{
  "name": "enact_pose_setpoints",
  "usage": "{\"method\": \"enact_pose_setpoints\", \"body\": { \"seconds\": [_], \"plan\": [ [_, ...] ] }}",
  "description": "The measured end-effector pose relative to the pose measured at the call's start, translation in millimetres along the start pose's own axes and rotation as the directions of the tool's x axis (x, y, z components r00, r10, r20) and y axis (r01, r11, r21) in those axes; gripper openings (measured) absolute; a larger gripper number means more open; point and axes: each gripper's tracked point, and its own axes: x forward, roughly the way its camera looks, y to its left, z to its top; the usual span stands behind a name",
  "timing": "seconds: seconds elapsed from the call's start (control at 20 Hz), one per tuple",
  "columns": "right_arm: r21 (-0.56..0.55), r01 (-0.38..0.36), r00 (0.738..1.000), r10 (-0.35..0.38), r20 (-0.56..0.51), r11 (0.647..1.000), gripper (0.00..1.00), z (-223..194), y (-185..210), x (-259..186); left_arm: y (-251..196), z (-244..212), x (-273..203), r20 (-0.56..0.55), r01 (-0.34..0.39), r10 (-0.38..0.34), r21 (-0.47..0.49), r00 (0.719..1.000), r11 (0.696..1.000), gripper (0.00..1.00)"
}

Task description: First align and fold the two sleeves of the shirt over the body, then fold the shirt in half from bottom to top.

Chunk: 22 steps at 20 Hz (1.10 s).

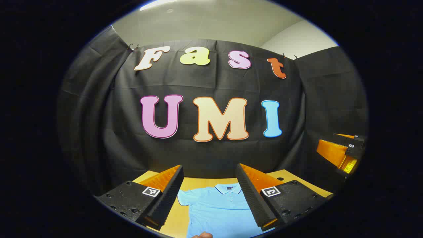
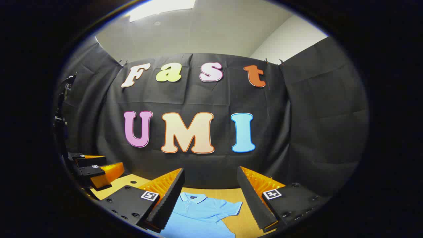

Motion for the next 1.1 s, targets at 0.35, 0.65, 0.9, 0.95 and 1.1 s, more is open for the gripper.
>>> {"method": "enact_pose_setpoints", "body": {
  "seconds": [0.35,0.65,0.9,0.95,1.1],
  "plan": [
    [-0.027,-0.001,0.999,0.002,0.040,1.000,0.99,18,9,-1,-10,16,3,0.030,0.038,-0.039,0.015,0.999,0.999,0.95],
    [-0.012,-0.007,1.000,0.007,0.017,1.000,0.98,12,12,-2,-18,15,2,0.025,0.059,-0.060,0.016,0.998,0.998,0.95],
    [-0.031,-0.018,0.999,0.019,0.038,0.999,0.98,15,13,-2,-17,16,2,0.032,0.046,-0.047,0.017,0.998,0.999,0.94],
    [-0.031,-0.019,0.999,0.020,0.032,0.999,0.99,13,12,-2,-17,16,2,0.032,0.042,-0.043,0.018,0.999,0.999,0.94],
    [-0.020,-0.029,1.000,0.029,0.006,0.999,0.98,3,8,2,-14,13,-2,0.033,0.019,-0.020,0.013,0.999,1.000,0.94]
  ]
}}
